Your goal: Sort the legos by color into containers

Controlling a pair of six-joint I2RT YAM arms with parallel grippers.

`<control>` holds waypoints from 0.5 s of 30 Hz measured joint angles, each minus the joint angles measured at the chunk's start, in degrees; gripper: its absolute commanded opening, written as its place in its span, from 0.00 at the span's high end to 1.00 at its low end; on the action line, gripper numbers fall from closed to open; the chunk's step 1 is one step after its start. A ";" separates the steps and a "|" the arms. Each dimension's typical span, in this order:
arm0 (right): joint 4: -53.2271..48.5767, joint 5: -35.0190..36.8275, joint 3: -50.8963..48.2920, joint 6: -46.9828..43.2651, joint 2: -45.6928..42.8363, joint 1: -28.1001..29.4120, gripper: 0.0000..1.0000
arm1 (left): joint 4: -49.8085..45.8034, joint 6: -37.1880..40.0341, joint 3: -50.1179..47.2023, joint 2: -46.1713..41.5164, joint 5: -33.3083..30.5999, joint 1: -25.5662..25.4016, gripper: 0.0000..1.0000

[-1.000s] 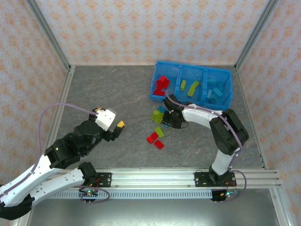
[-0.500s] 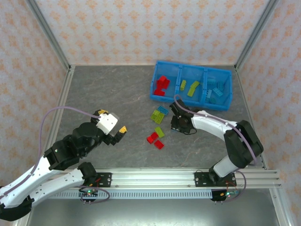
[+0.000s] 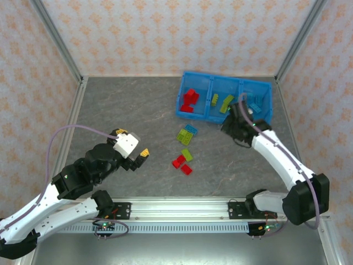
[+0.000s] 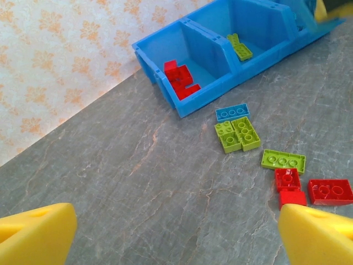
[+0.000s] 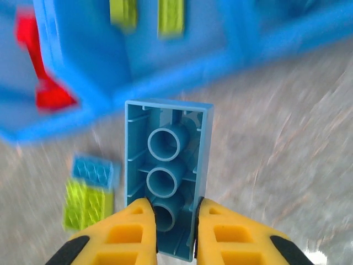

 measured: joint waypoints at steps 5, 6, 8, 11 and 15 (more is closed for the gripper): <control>0.31 -0.83 12.48 -3.78 9.31 -13.18 0.85 | 0.00 0.00 0.00 0.00 0.55 0.00 0.05; 0.44 -1.18 15.10 -4.35 12.68 -15.34 0.85 | 0.00 -0.02 0.00 0.00 0.79 0.00 0.05; 0.44 -2.14 20.37 -5.44 20.00 -18.75 0.86 | 0.00 0.00 0.00 0.00 0.94 0.00 0.05; -0.74 -3.56 28.35 -6.93 30.95 -21.73 0.83 | 0.00 0.00 0.00 0.00 0.90 0.00 0.05; -4.79 -4.72 37.48 -9.01 40.72 -22.51 0.56 | 0.02 0.02 -0.61 -0.07 0.90 0.00 0.05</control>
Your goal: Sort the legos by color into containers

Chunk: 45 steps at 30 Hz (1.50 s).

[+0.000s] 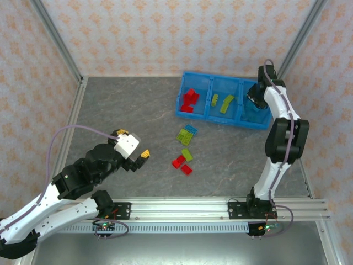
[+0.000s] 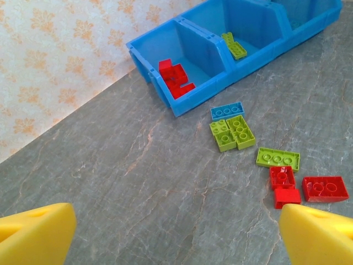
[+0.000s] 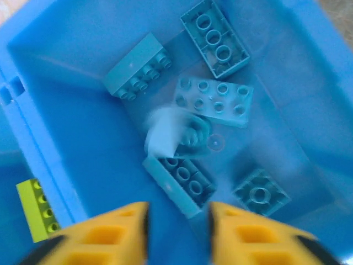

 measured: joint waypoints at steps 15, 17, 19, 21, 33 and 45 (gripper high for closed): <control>-0.98 -7.15 -21.53 -1.05 -31.39 11.30 0.51 | 0.00 0.48 -0.68 1.11 2.12 0.00 0.03; -0.42 -7.76 -26.62 -0.94 -35.95 18.32 0.50 | -0.02 0.85 -0.74 1.31 2.78 0.00 0.03; 0.15 -8.07 -31.30 -0.72 -38.10 26.14 0.50 | -0.02 1.07 -0.76 1.53 3.61 0.00 0.02; 0.59 -8.22 -35.32 0.07 -37.99 33.29 0.49 | -0.02 1.33 -0.79 1.97 4.28 0.00 0.02; 3.23 -6.80 -35.15 3.08 -20.55 48.94 0.25 | -0.02 1.49 -0.87 3.28 5.55 0.00 0.01; 5.33 -5.49 -28.15 2.08 -4.22 49.16 0.43 | -0.07 1.55 -0.87 4.74 5.64 0.00 0.00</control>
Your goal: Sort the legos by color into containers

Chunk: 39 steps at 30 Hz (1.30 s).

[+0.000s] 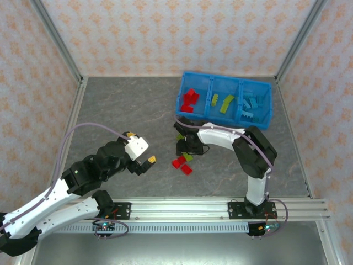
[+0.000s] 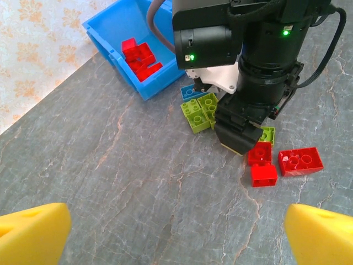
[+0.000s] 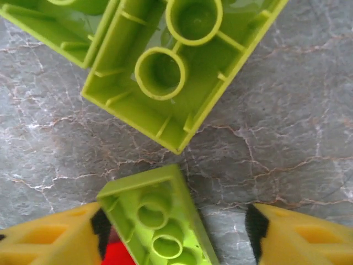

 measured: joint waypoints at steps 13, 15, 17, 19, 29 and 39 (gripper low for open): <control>0.50 7.48 -4.35 3.04 -3.26 0.46 0.76 | -0.02 0.44 0.00 0.96 0.48 0.04 0.00; 0.55 8.28 -6.78 3.15 -5.31 0.09 0.78 | -0.02 1.01 0.00 0.94 2.64 0.04 0.00; 1.09 8.35 -9.60 3.34 -8.24 -0.44 0.79 | 0.02 1.44 -0.07 0.55 6.10 0.04 0.00; 1.46 8.04 -11.98 3.67 -12.00 -1.36 0.80 | 0.09 1.90 -0.46 -0.28 9.22 0.04 0.00; 3.26 9.81 -8.15 2.60 -27.28 -17.70 0.81 | 0.50 2.93 -1.29 -1.84 12.79 0.04 0.00; 3.61 13.46 24.48 -5.92 -1.03 -30.51 0.74 | 0.59 2.38 -1.31 -3.32 7.48 0.04 0.00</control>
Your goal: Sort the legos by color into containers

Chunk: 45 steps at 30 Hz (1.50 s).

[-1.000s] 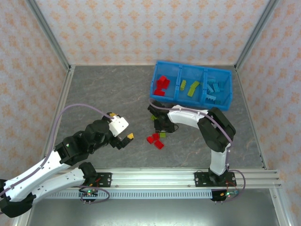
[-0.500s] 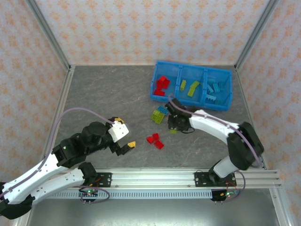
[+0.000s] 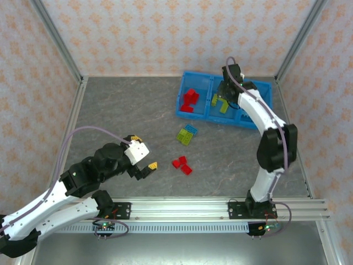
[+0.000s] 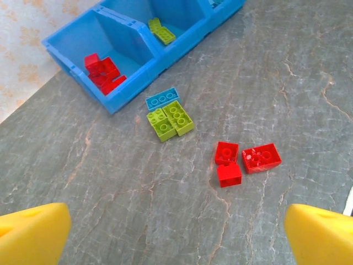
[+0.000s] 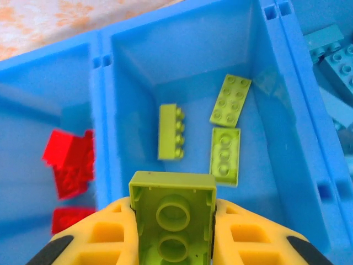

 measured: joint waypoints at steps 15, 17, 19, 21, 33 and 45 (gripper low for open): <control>-10.05 -5.31 1.16 -1.97 -2.97 -1.42 0.40 | 0.33 -4.17 0.09 4.57 -9.22 0.00 0.00; -9.97 -7.30 -7.76 -1.55 -13.57 0.63 0.37 | -0.74 -7.63 1.99 7.74 -11.76 0.20 0.00; -10.29 -8.90 -14.91 -1.03 -23.89 4.74 0.34 | -1.51 -12.28 4.94 11.39 -13.99 0.42 0.01; -10.73 -10.80 -20.48 -0.31 -32.94 9.92 0.33 | -1.42 -18.27 7.39 15.47 -15.02 0.66 0.02; -22.23 -14.71 -37.79 11.69 -51.39 30.34 0.30 | 0.81 -67.25 5.68 36.68 -11.50 -0.66 0.08; -23.02 -12.44 -39.17 15.04 -53.68 30.49 0.29 | 9.35 -86.73 6.60 54.58 -3.10 -5.79 0.30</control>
